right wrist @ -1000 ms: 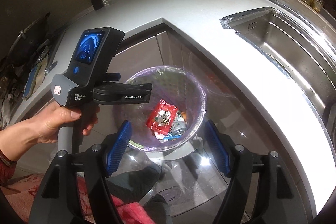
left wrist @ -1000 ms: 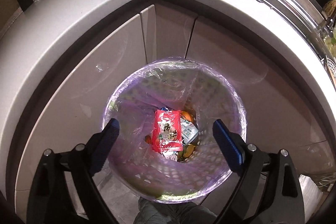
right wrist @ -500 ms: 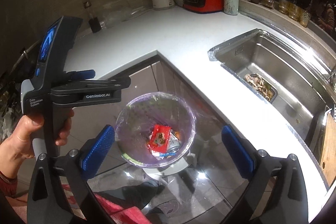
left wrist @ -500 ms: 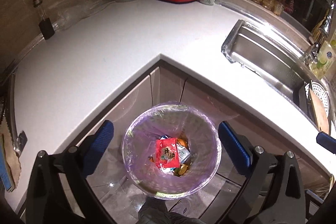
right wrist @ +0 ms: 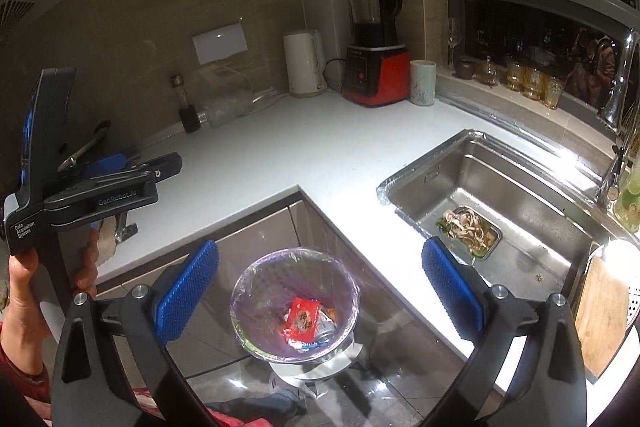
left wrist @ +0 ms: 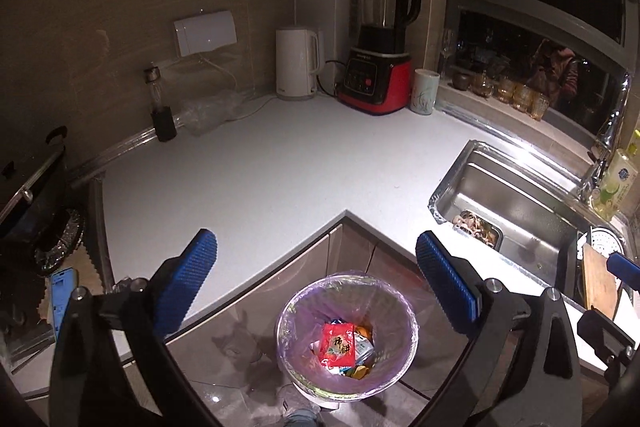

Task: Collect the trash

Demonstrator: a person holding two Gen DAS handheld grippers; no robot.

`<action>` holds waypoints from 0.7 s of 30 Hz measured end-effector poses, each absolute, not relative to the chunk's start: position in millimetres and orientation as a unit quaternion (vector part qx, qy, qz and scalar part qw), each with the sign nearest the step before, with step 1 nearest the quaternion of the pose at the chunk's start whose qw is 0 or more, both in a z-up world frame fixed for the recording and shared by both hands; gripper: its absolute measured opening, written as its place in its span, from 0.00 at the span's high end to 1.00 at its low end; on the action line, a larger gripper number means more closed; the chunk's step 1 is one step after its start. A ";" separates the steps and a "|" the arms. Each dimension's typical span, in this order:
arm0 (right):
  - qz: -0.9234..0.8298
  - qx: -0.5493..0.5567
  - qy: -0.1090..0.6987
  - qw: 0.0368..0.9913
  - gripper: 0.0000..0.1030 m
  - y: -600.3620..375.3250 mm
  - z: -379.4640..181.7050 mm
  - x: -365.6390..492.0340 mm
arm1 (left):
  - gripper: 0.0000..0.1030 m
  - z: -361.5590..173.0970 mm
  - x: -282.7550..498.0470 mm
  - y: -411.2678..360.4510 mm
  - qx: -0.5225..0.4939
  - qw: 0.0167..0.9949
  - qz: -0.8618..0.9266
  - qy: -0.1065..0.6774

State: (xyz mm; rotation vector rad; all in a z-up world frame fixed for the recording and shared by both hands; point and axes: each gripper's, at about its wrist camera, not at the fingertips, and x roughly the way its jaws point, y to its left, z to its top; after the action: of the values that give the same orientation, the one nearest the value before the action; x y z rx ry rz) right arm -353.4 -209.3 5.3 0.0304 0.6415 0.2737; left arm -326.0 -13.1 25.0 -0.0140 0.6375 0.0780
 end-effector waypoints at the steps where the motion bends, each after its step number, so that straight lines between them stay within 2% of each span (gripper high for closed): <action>1: 0.135 0.013 0.309 0.941 0.02 -209.3 9.0 -355.7 | 0.07 30.0 -330.4 -14.1 -0.006 0.950 0.042 0.310; 8: 0.145 0.013 0.300 0.943 0.02 -204.0 13.8 -364.2 | 0.07 41.2 -349.6 -17.1 -0.014 0.948 0.040 0.316; 16: 0.154 0.007 0.310 0.938 0.02 -191.6 6.4 -368.1 | 0.07 26.8 -343.1 -9.1 -0.044 0.935 0.024 0.352; 21: 0.154 0.009 0.316 0.936 0.02 -189.9 2.8 -368.1 | 0.07 23.8 -339.6 -10.7 -0.024 0.933 0.021 0.357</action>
State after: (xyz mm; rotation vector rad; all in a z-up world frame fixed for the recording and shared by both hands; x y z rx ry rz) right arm -368.1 -189.9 2.8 0.0186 0.6461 0.3141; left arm -339.6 -10.7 23.8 -0.0499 0.7307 0.0439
